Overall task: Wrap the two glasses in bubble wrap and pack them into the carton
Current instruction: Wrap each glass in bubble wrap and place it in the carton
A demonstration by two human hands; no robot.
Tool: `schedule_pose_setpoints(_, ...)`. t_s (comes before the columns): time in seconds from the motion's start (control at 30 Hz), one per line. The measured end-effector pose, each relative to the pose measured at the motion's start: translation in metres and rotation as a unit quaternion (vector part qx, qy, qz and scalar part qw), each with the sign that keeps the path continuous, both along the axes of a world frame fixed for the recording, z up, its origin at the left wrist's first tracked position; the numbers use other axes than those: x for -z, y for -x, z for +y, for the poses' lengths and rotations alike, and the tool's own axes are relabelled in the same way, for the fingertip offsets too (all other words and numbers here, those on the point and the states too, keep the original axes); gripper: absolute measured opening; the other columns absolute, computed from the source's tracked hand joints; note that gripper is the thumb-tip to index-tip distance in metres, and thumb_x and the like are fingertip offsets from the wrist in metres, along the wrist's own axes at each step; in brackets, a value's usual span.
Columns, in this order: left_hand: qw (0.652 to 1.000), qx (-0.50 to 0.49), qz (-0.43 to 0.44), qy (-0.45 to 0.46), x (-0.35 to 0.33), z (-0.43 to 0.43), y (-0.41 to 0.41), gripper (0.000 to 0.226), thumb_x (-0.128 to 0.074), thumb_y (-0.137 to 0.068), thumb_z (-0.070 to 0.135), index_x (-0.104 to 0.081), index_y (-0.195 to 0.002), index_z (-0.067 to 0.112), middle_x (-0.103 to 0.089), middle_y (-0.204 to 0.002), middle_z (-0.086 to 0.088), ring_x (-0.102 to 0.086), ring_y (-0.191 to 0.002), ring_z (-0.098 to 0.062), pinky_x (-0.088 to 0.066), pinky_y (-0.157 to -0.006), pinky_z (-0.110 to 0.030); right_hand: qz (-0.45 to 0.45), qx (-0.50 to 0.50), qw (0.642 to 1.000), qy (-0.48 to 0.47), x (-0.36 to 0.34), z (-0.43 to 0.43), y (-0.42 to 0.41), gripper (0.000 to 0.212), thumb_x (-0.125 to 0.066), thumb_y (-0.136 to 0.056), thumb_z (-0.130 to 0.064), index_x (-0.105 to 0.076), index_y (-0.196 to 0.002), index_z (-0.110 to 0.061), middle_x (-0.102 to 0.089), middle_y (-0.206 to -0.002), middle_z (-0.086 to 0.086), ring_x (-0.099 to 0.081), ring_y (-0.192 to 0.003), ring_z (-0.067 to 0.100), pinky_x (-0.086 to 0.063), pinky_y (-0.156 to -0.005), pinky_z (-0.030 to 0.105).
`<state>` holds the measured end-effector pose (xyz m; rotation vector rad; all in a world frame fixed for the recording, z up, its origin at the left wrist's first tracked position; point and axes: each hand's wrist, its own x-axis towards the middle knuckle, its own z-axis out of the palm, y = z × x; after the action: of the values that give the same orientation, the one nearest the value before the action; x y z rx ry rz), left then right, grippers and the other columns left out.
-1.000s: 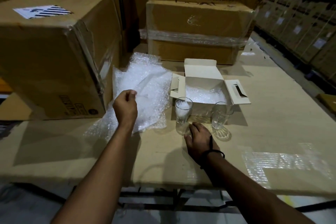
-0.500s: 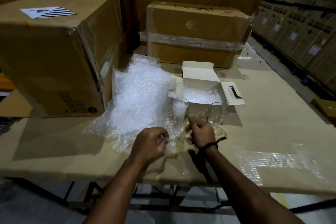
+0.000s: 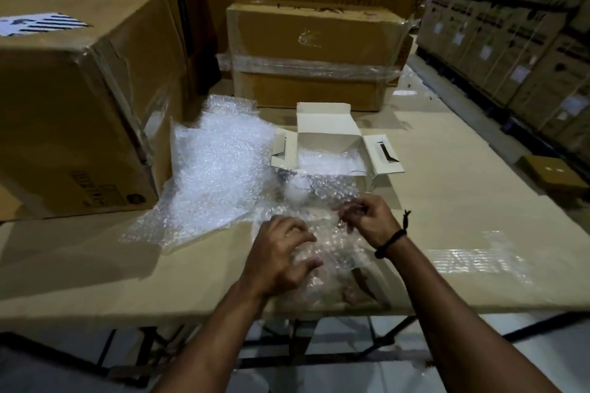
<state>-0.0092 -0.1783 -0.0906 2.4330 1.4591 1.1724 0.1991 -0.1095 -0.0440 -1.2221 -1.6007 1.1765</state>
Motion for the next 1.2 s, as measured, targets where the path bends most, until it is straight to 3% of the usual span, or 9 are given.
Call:
schedule_pose_setpoints(0.17, 0.997, 0.014, 0.069, 0.022, 0.002, 0.013, -0.04, 0.029, -0.065, -0.079, 0.045, -0.072, -0.097, 0.024, -0.066, -0.111, 0.0, -0.058, -0.106, -0.02, -0.046, -0.09, -0.047, -0.023, -0.002, 1.0, 0.003, 0.005, -0.007, -0.037, 0.031, -0.057, -0.087, 0.012, -0.072, -0.081, -0.015, -0.073, -0.083, -0.002, -0.064, -0.062, 0.007, -0.051, -0.056, 0.022)
schedule_pose_setpoints(0.33, 0.992, 0.071, 0.101, 0.022, 0.0, 0.023, -0.076, 0.036, -0.067, -0.077, 0.042, -0.071, -0.107, 0.022, -0.064, -0.127, -0.005, -0.057, -0.116, -0.025, -0.044, -0.097, -0.044, 0.079, 0.089, 0.993, 0.007, 0.007, -0.005, -0.074, 0.053, -0.046, -0.083, 0.025, -0.073, -0.06, -0.015, -0.072, -0.065, 0.005, -0.067, -0.054, 0.018, -0.053, -0.052, 0.028)
schedule_pose_setpoints(0.5, 0.982, 0.098, 0.153, 0.052, -0.002, 0.033, -0.113, 0.044, -0.06, -0.082, 0.047, -0.069, -0.118, 0.023, -0.055, -0.141, -0.007, -0.05, -0.128, -0.028, -0.036, -0.107, -0.047, 0.178, 0.238, 0.955, -0.001, 0.003, 0.002, -0.132, 0.03, -0.049, -0.074, 0.028, -0.066, -0.072, 0.004, -0.071, -0.064, 0.002, -0.067, -0.057, 0.017, -0.056, -0.055, 0.026)
schedule_pose_setpoints(0.63, 0.968, 0.087, 0.209, 0.11, 0.002, 0.041, -0.141, 0.039, -0.057, -0.09, 0.034, -0.062, -0.128, 0.025, -0.045, -0.149, -0.003, -0.038, -0.139, -0.025, -0.025, -0.114, -0.043, 0.185, 0.297, 0.936, 0.03, 0.015, 0.016, -0.169, 0.036, -0.052, -0.079, 0.022, -0.071, -0.072, -0.007, -0.069, -0.058, -0.004, -0.064, -0.054, 0.008, -0.055, -0.056, 0.021)
schedule_pose_setpoints(0.8, 0.969, 0.054, 0.202, 0.132, -0.003, 0.048, -0.162, 0.036, -0.046, -0.096, 0.028, -0.06, -0.129, 0.025, -0.05, -0.145, 0.001, -0.044, -0.13, -0.018, -0.03, -0.111, -0.037, 0.126, 0.281, 0.949, 0.066, 0.028, 0.022, -0.185, 0.028, -0.053, -0.083, 0.019, -0.067, -0.08, -0.005, -0.066, -0.053, -0.008, -0.059, -0.046, 0.001, -0.047, -0.046, 0.015)
schedule_pose_setpoints(0.97, 0.966, -0.019, 0.166, 0.196, -0.003, 0.049, -0.176, 0.046, -0.034, -0.102, 0.024, -0.042, -0.146, 0.013, -0.032, -0.157, -0.007, -0.027, -0.144, -0.021, -0.017, -0.119, -0.032, 0.092, 0.223, 0.965, 0.103, 0.032, 0.026, -0.202, 0.022, -0.049, -0.082, 0.021, -0.065, -0.087, 0.007, -0.068, -0.102, 0.017, -0.054, -0.046, 0.018, -0.043, -0.042, 0.02)
schedule_pose_setpoints(1.07, 0.969, -0.017, 0.131, 0.208, 0.002, 0.047, -0.172, 0.046, -0.035, -0.1, 0.022, -0.045, -0.143, 0.007, -0.04, -0.152, -0.011, -0.032, -0.142, -0.024, -0.019, -0.118, -0.03, -0.059, 0.119, 0.986, 0.103, 0.029, 0.033, -0.214, 0.029, -0.045, -0.086, 0.021, -0.066, -0.098, 0.006, -0.067, -0.104, 0.011, -0.058, -0.085, 0.02, -0.048, -0.057, 0.017)
schedule_pose_setpoints(1.13, 0.976, -0.01, 0.117, 0.183, 0.006, 0.045, -0.171, 0.033, -0.041, -0.097, 0.021, -0.063, -0.117, 0.007, -0.061, -0.124, -0.012, -0.05, -0.121, -0.027, -0.03, -0.106, -0.03, -0.197, 0.028, 0.977, 0.079, 0.024, 0.041, -0.228, 0.038, -0.04, -0.082, 0.023, -0.071, -0.09, 0.002, -0.054, -0.134, 0.005, -0.056, -0.104, 0.013, -0.045, -0.074, 0.013)
schedule_pose_setpoints(1.2, 0.979, -0.013, 0.116, 0.167, 0.008, 0.044, -0.172, 0.022, -0.046, -0.095, 0.02, -0.065, -0.095, 0.009, -0.065, -0.1, -0.01, -0.055, -0.102, -0.027, -0.033, -0.095, -0.031, -0.267, -0.005, 0.962, 0.057, 0.016, 0.047, -0.24, 0.052, -0.034, -0.075, 0.027, -0.073, -0.088, -0.006, -0.042, -0.146, 0.004, -0.051, -0.12, 0.015, -0.043, -0.089, 0.02)
